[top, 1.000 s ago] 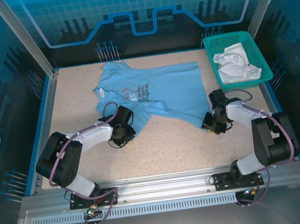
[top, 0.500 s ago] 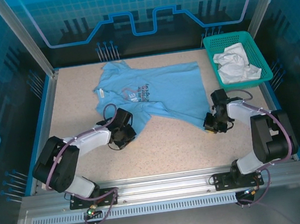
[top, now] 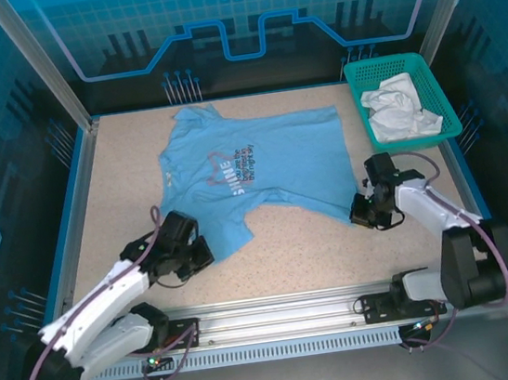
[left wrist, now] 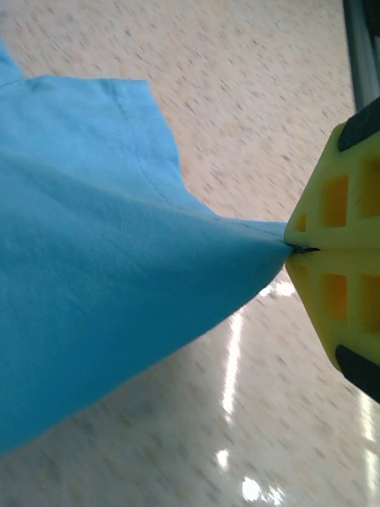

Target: Fold and stack the t-shirts

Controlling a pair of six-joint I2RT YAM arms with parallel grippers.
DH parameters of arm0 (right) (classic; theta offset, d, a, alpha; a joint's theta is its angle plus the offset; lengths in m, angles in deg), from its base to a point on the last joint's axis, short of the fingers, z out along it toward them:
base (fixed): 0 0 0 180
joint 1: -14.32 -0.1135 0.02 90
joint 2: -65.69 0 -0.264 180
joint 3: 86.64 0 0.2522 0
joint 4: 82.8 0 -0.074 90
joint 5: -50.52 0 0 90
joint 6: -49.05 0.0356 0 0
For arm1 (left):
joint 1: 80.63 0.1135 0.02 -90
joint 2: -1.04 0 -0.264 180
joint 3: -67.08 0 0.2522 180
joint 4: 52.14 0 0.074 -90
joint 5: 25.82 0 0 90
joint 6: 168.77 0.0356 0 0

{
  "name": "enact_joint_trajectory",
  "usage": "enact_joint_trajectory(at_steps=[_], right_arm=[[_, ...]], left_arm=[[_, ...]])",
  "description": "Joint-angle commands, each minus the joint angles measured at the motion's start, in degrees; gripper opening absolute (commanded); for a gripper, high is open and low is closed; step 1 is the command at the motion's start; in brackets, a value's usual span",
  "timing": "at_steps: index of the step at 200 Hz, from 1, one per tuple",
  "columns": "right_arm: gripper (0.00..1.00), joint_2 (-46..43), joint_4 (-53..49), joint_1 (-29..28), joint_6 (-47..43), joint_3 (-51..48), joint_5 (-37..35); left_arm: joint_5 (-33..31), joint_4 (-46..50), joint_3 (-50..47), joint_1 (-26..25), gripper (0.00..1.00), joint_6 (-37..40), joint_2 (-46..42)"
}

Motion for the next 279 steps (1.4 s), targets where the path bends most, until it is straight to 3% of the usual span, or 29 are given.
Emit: enact_joint_trajectory(at_steps=[1, 34, 73, 153, 186, 231, 250, 279], right_arm=[[0.00, -6.53, -3.06, 2.94, 4.03, -3.28, 2.44], [0.00, -14.44, -3.45, 6.76, 8.60, -7.86, 2.82], [0.00, -16.81, -3.83, 11.06, 9.49, -10.11, 5.00], [0.00, -26.36, -7.48, 11.68, 12.29, -13.27, 3.68], [0.00, -25.49, -6.56, 11.47, 10.87, -11.69, 5.08], [0.00, -18.24, -6.21, 9.80, 6.16, -2.04, 2.54], [0.00, -12.99, -5.65, 8.73, 4.28, 2.32, 1.34], [0.00, -5.18, -4.01, 8.06, 2.81, 7.41, -1.75]], left_arm=[[1.19, 13.79, -2.75, -0.10, 0.00, -4.20, -8.58], [0.72, 20.13, -5.36, -0.13, 0.00, -12.49, -20.13], [-2.82, 25.05, -2.99, -0.12, 0.00, -17.90, -29.50], [-8.23, 32.14, 4.44, -0.09, 0.00, -18.34, -30.04], [-7.49, 25.96, 4.19, -0.10, 0.00, -16.77, -25.56], [-6.58, 15.20, 7.76, 1.01, 0.00, -12.38, -13.90], [-3.16, 10.86, 10.22, 5.01, 0.00, -8.59, -8.25], [4.99, 4.82, 13.75, 15.16, 0.00, -2.68, 0.08]])
